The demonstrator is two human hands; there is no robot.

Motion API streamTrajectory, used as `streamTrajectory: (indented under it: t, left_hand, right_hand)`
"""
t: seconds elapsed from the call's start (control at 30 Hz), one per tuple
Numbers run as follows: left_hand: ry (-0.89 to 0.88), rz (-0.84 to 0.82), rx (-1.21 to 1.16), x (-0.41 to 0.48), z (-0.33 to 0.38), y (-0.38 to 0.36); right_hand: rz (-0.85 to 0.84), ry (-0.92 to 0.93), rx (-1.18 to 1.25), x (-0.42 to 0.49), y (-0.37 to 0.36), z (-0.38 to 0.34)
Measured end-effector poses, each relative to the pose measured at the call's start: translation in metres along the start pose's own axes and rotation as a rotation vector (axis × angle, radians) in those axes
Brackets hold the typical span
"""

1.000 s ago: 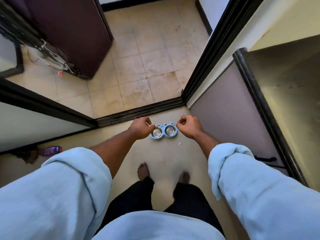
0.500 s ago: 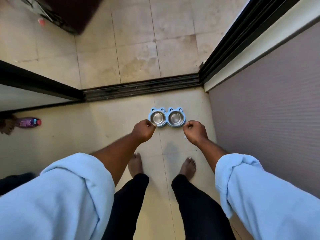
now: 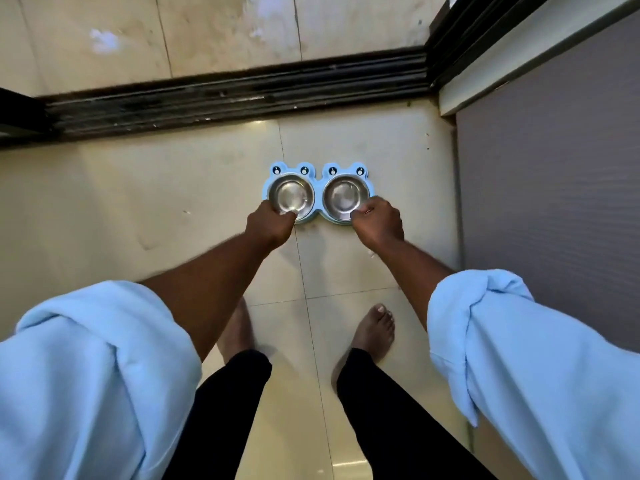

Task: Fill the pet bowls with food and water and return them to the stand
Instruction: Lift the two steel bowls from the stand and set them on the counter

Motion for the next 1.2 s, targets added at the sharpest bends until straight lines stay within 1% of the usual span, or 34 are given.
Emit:
streamTrajectory:
  t: [0.17, 0.33, 0.37, 0.47, 0.57, 0.67, 0.77, 0.9, 1.0, 1.2]
  left_hand:
    - [0.191, 0.101, 0.073, 0.043, -0.016, -0.013]
    - [0.226, 0.069, 0.073, 0.074, -0.023, -0.017]
    - [0.243, 0.063, 0.02, 0.081, -0.026, -0.018]
    - [0.29, 0.006, -0.234, 0.096, -0.032, -0.026]
    - [0.305, -0.033, -0.317, 0.096, -0.03, -0.027]
    - [0.3, -0.031, -0.352, 0.079, -0.021, -0.021]
    - [0.265, 0.01, -0.271, 0.06, -0.014, -0.009]
    - [0.24, 0.102, -0.095, 0.034, -0.003, 0.01]
    - [0.215, 0.104, -0.013, 0.01, 0.009, 0.03]
    - [0.117, 0.137, 0.014, -0.051, 0.041, 0.089]
  right_hand:
    - [0.101, -0.068, -0.091, 0.043, -0.012, 0.025]
    - [0.149, -0.029, -0.118, 0.056, -0.018, 0.042]
    - [0.153, -0.024, -0.121, 0.057, -0.02, 0.043]
    - [0.148, -0.02, -0.154, 0.058, -0.024, 0.04]
    - [0.144, -0.013, -0.16, 0.057, -0.024, 0.033]
    - [0.135, -0.015, -0.16, 0.053, -0.021, 0.025]
    - [0.137, -0.009, -0.163, 0.046, -0.018, 0.021]
    - [0.103, -0.014, -0.174, 0.03, -0.004, 0.014]
    - [0.101, -0.012, -0.172, 0.014, 0.016, 0.003]
    - [0.154, 0.041, -0.125, -0.044, 0.085, -0.053]
Point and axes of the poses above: each hand's wrist, its own x-axis towards the middle knuckle, its own y-axis out of the back of the hand, z = x × y, the point moved 5 cm from there along x, towards the middle knuckle, and after that the axes turned 4 degrees about y, right-handed, at the moved point
